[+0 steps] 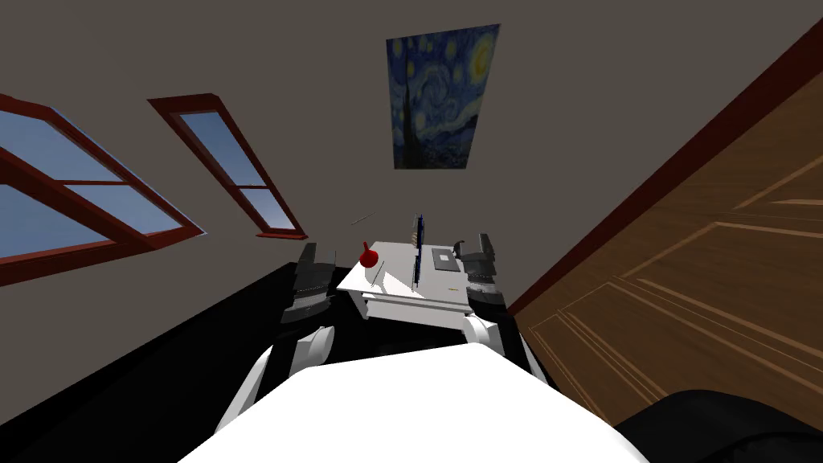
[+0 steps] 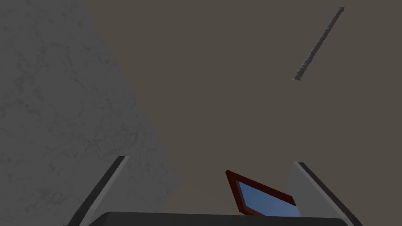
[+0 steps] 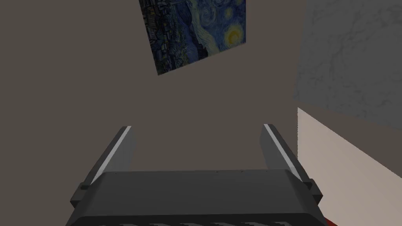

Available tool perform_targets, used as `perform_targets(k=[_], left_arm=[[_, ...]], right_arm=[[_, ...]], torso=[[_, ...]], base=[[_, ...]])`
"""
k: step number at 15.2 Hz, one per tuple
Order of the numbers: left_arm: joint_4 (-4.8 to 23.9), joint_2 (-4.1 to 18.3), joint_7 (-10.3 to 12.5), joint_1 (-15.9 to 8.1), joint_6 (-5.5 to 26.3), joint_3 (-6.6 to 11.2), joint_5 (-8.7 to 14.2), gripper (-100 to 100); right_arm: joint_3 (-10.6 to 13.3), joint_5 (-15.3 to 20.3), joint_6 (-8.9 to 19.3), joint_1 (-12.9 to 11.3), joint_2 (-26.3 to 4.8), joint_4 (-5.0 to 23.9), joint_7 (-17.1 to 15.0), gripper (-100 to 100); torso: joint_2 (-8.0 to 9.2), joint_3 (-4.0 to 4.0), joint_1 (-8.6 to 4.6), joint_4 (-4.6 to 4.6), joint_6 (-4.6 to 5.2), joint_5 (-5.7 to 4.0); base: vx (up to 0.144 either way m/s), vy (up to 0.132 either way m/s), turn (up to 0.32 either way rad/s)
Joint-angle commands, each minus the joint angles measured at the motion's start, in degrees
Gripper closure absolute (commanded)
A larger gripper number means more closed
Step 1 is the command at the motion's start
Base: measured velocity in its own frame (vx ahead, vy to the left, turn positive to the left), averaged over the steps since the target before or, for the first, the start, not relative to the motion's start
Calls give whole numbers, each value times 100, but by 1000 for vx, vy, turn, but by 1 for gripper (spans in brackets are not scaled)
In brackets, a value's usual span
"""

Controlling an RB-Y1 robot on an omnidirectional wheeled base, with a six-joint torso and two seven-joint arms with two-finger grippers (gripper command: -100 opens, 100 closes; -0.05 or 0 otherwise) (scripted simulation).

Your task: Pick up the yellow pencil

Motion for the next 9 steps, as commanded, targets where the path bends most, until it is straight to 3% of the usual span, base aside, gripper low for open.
perform_targets(k=[1, 7, 8, 9], left_arm=[[0, 0, 0, 0, 0, 0, 0, 0], [0, 0, 0, -1, 0, 0, 0, 0], [0, 0, 0, -1, 0, -1, 0, 0], [0, 0, 0, -1, 0, 0, 0, 0]], right_arm=[[37, 45, -10, 7, -214, 84, 5, -100], [261, 315, -66, 42, -937, 582, 34, -100], [261, 315, -66, 42, -937, 582, 34, -100], [345, 415, -87, 53, -1138, 767, 44, -100]], torso=[[0, 0, 0, 0, 0, 0], [12, 6, 6, 2, -1, 1], [12, 6, 6, 2, -2, 1], [11, 7, 7, 2, -1, 1]], base=[[-5, 6, 35], [-24, 17, 84], [-26, 20, 66], [-24, 22, 89]])
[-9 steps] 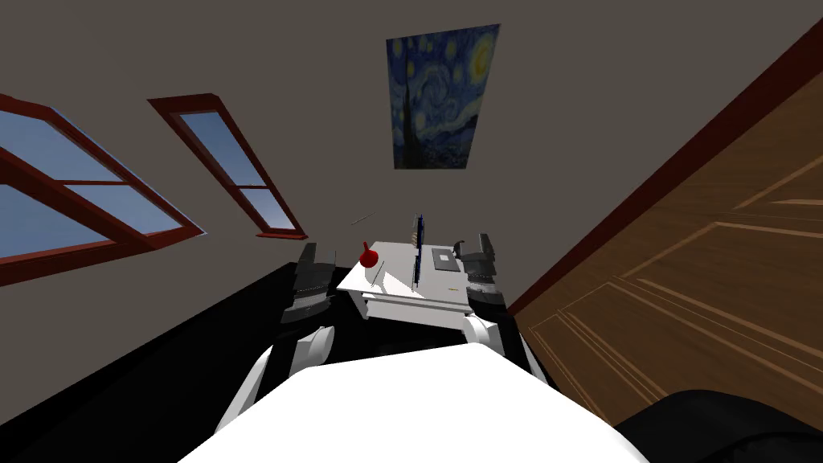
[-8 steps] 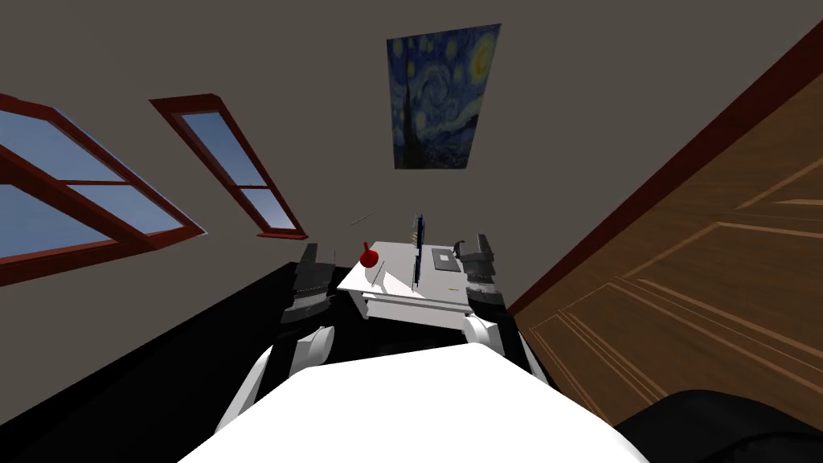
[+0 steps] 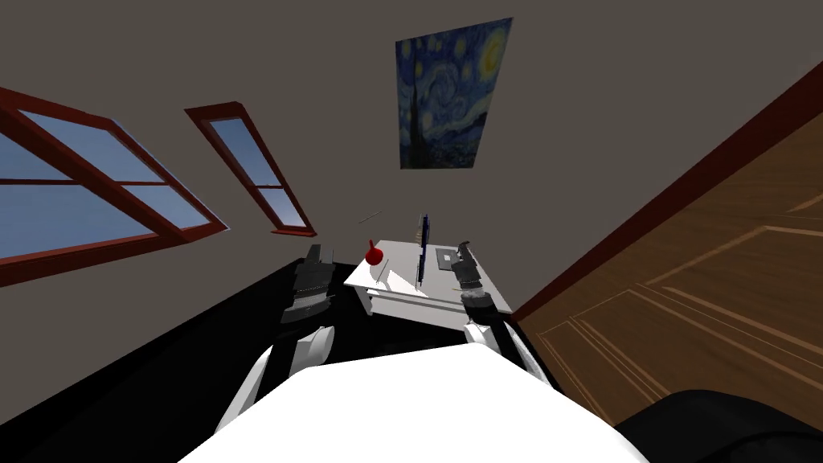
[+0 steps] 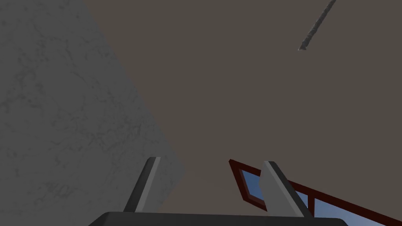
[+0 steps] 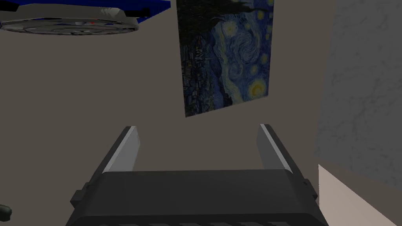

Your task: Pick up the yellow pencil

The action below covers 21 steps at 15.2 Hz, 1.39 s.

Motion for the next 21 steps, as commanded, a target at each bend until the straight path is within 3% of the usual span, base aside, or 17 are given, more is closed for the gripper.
perform_targets(k=[1, 4, 9, 10, 12, 17, 18, 19, 21], left_arm=[[0, 0, 0, 0, 0, 0, 0, 0], [0, 0, 0, 0, 0, 0, 0, 0], [0, 0, 0, 0, 0, 0, 0, 0], [0, 0, 0, 0, 0, 0, 0, 0], [0, 0, 0, 0, 0, 0, 0, 0], [0, 0, 0, 0, 0, 0, 0, 0], [0, 0, 0, -1, 0, 0, 0, 0], [0, 0, 0, 0, 0, 0, 0, 0], [0, 0, 0, 0, 0, 0, 0, 0]], right_arm=[[79, 85, -21, 39, -164, 126, 13, -100], [275, 319, -69, 63, -580, 524, 37, -100], [505, 593, -122, 85, -1011, 1062, 64, -100], [631, 743, -151, 95, -1231, 1232, 77, -100], [631, 743, -151, 95, -1231, 1339, 77, -100], [1041, 1235, -239, 116, -1895, 2097, 119, -100], [1041, 1235, -239, 116, -1896, 2251, 119, -100], [1187, 1410, -268, 119, -2070, 2402, 133, -100], [1187, 1410, -268, 119, -2118, 2578, 133, -100]], torso=[[0, 0, 0, 0, 0, 0], [-2, -1, 2, 0, 0, 1], [4, 2, 3, 1, -1, 0], [4, 2, 4, 1, 0, 1], [3, 2, 5, 1, 1, 2], [2, 1, 3, 0, 0, 1], [1, 1, 5, 0, -2, 1], [1, 1, 6, 0, 1, 2], [2, 1, 5, 0, 1, 2]], base=[[-23, 24, 92], [-23, 30, 114], [-33, 31, 126], [-35, 38, 204], [-22, 29, 86], [-27, 34, 156], [-21, 43, 184], [-27, 46, 199], [-20, 30, 102]])
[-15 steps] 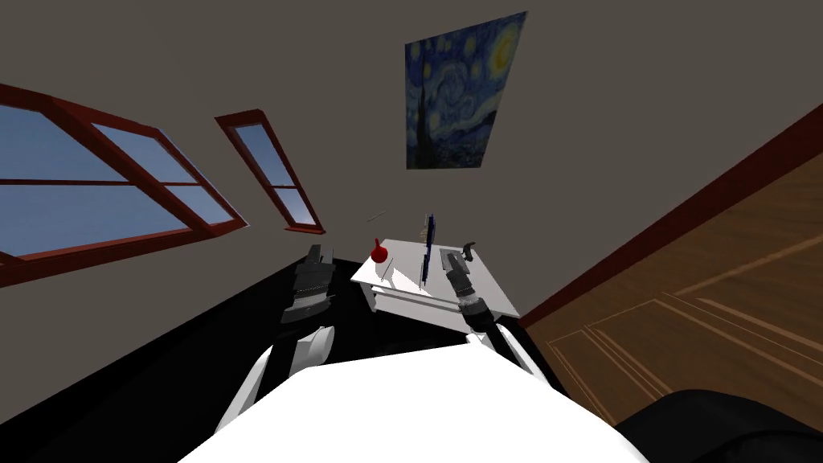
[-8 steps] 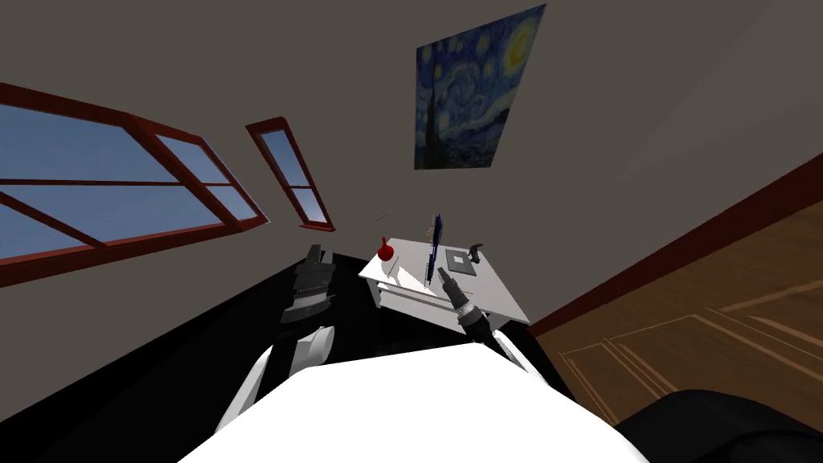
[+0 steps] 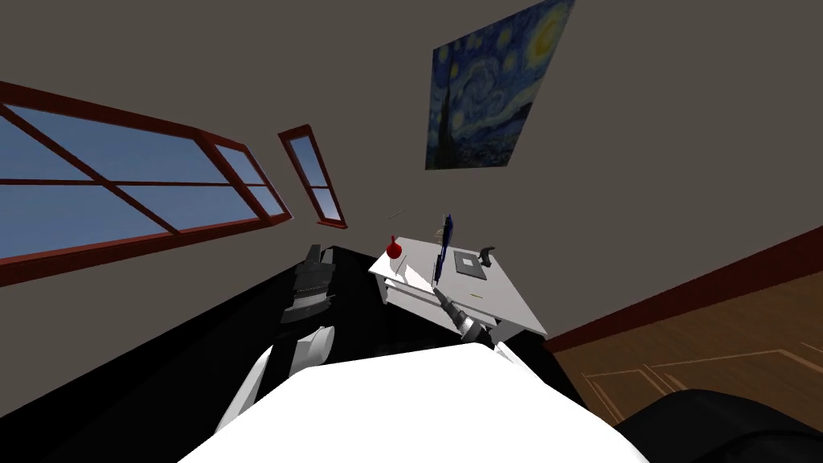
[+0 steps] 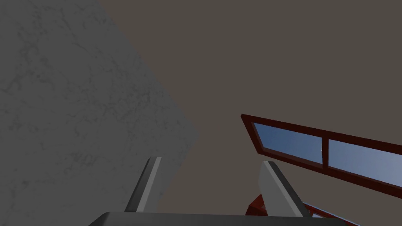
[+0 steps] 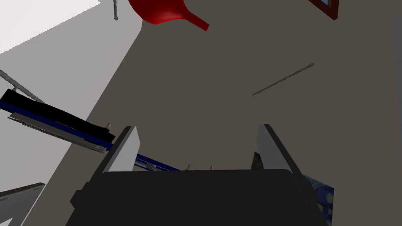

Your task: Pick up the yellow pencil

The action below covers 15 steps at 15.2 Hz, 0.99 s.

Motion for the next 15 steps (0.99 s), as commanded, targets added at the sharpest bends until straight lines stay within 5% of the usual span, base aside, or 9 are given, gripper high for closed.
perform_targets(k=[1, 15], left_arm=[[0, 0, 0, 0, 0, 0, 0, 0], [0, 0, 0, 0, 0, 0, 0, 0]], right_arm=[[181, 219, -68, 34, -249, 286, 39, -100], [798, 966, -178, 10, -1099, 1850, 90, -100]], torso=[[0, 0, 0, 0, 0, 0], [-6, -3, -2, -1, -2, -1]], base=[[-16, 32, 165], [-9, 26, 131]])
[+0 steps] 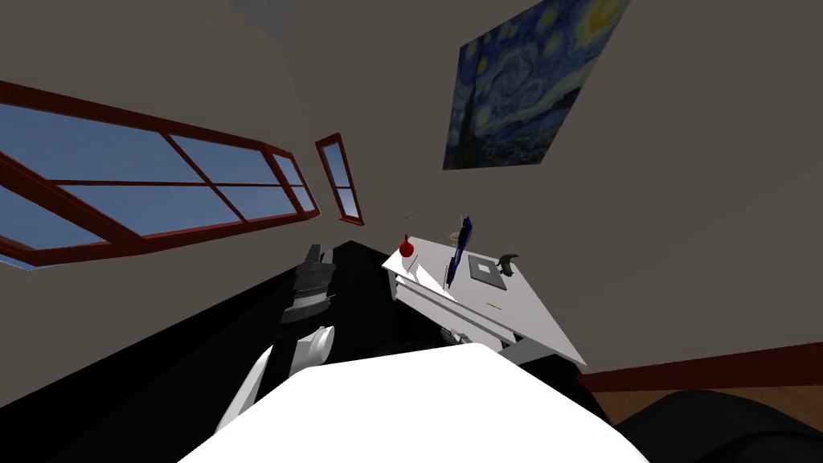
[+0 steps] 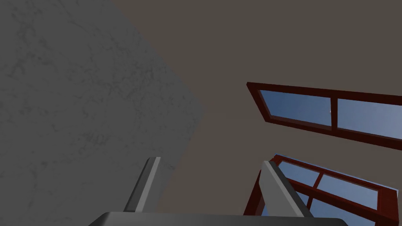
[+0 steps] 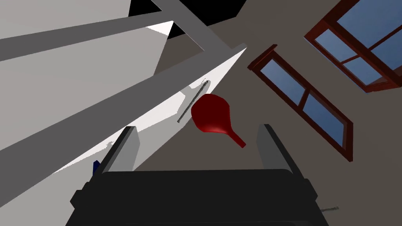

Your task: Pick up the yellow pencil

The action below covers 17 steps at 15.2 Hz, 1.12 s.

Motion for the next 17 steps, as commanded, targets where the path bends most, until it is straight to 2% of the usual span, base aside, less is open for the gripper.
perform_targets(k=[1, 4, 5, 6, 7, 9, 10, 11, 13, 14, 17], left_arm=[[0, 0, 0, 0, 0, 0, 0, 0], [0, 0, 0, 0, 0, 0, 0, 0], [0, 0, 0, 0, 0, 0, 0, 0], [0, 0, 0, -1, 0, 0, 0, 0], [0, 0, 0, -1, 0, 0, 0, 0], [0, 0, 0, 0, 0, 0, 0, 0], [0, 0, 0, 0, 0, 0, 0, 0], [0, 0, 0, 0, 0, 0, 0, 0], [0, 0, 0, 0, 0, 0, 0, 0], [0, 0, 0, 0, 0, 0, 0, 0], [0, 0, 0, 0, 0, 0, 0, 0]], right_arm=[[169, 215, -8, 32, -261, 286, 10, -100], [169, 215, -8, 32, -261, 398, 10, -100], [323, 404, -32, 14, -454, 575, 21, -100], [323, 404, -32, 14, -454, 722, 21, -100], [477, 592, -55, -7, -639, 904, 31, -100], [477, 592, -55, -7, -639, 1105, 31, -100], [628, 777, -76, -32, -816, 1244, 41, -100], [628, 777, -76, -32, -816, 1398, 41, -100], [628, 777, -76, -32, -816, 1454, 41, -100], [776, 961, -96, -61, -984, 1643, 50, -100], [776, 961, -96, -61, -984, 1797, 50, -100]], torso=[[0, 0, 0, 0, 0, 0], [-1, 0, -1, 0, 0, 0], [-1, 0, -4, 0, 1, -1], [-2, -1, -3, 0, -4, -1], [-3, -2, -3, 0, -3, 0], [-3, -2, 0, -1, -2, 1], [-4, -2, -1, -1, 1, 0], [-4, -2, -1, -1, -3, 0], [-4, -2, -2, -1, 0, 0], [-3, -2, -4, 0, 1, -1], [-5, -2, -5, 0, -1, -1]], base=[[0, 29, 170], [-1, 17, 85], [0, 15, 159], [0, 19, 207], [1, 30, 261], [7, 21, 132], [6, 24, 155], [9, 24, 205], [5, 8, 33], [5, 16, 163], [7, 9, 90]])
